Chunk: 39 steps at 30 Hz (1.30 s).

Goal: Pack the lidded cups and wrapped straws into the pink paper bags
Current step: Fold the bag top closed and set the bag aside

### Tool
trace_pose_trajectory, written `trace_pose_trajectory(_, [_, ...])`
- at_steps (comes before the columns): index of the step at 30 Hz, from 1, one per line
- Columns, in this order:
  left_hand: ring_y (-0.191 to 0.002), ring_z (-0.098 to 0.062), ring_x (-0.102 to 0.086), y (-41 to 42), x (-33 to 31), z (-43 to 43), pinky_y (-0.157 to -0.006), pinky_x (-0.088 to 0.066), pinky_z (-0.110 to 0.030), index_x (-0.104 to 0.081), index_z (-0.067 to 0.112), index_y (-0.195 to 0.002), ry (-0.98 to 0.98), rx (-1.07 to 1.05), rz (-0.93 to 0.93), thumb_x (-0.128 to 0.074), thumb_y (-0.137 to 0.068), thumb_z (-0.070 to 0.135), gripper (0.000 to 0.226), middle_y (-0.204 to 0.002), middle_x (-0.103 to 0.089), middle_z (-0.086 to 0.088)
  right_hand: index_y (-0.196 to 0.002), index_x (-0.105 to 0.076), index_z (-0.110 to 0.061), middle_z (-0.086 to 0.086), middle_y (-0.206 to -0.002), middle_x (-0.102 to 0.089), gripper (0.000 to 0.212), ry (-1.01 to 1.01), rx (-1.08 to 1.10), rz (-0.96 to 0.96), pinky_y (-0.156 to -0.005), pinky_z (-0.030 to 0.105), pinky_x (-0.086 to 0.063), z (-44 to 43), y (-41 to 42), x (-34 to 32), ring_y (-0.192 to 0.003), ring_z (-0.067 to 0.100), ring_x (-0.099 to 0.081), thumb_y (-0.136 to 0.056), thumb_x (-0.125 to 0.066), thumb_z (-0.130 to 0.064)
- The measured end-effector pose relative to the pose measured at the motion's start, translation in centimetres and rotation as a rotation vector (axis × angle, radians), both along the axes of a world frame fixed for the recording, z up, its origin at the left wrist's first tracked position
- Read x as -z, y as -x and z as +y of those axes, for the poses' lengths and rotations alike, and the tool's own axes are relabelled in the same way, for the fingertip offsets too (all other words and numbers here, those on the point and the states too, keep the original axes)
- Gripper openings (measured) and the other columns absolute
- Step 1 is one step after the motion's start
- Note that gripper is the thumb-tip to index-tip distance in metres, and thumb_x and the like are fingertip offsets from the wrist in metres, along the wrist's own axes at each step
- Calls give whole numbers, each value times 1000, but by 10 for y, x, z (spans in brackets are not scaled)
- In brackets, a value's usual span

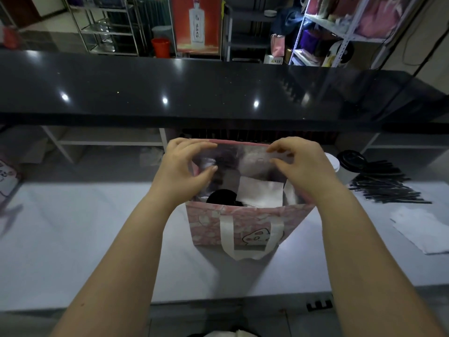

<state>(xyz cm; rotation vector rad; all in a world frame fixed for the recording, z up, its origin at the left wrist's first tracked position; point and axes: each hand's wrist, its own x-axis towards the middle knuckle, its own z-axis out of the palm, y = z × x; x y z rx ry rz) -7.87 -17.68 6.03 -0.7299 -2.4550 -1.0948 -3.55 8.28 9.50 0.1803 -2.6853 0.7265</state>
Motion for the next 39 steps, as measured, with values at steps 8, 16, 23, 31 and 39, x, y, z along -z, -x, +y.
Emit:
trace_pose_trajectory(8, [-115, -18, -60, -28, 26, -16, -96, -51, -36, -63, 35, -118, -493, 28, -175, -71, -81, 46, 40, -119, -64, 7, -98, -70, -39, -11, -102, -70, 24, 616, 84, 222, -86, 32, -54, 51, -46, 40, -97, 13, -66, -82, -76, -22])
trace_pose_trajectory(16, [-110, -17, -64, -57, 74, -13, -85, -56, -29, -59, 40, -123, -610, 69, -471, -82, -64, 57, 65, -121, -66, 6, -108, -71, -29, -1, -105, -71, 53, 1071, -152, -167, -83, 28, -55, 55, -66, 90, -97, 18, -67, -65, -79, -59])
trace_pose_trajectory(23, [-98, -19, -70, -64, 70, -1, -76, -57, -26, -70, 28, -114, -724, 123, -548, -73, -84, 27, 30, -105, -74, -1, -93, -71, -24, -6, -90, -75, 16, 1140, -44, -95, -70, 18, -54, 21, -66, 101, -86, 8, -70, -79, -66, -28])
trace_pose_trajectory(31, [-106, -18, -64, -71, 64, 2, -82, -55, -35, -76, 36, -87, -701, -73, -341, -79, -73, 33, 15, -112, -68, 9, -90, -62, -15, -12, -78, -69, 13, 1110, -1, 69, -70, 16, -52, 14, -59, 104, -77, 3, -65, -92, -59, -3])
trace_pose_trajectory(39, [-147, -4, -8, -42, 46, -12, -115, -15, -60, -76, 40, -74, -407, -91, -428, -81, -62, 43, 13, -150, -26, 35, -75, -69, -22, -16, -136, -52, 22, 959, -60, -63, -92, 35, -48, 41, -36, 95, -121, 7, -52, -85, -67, -3])
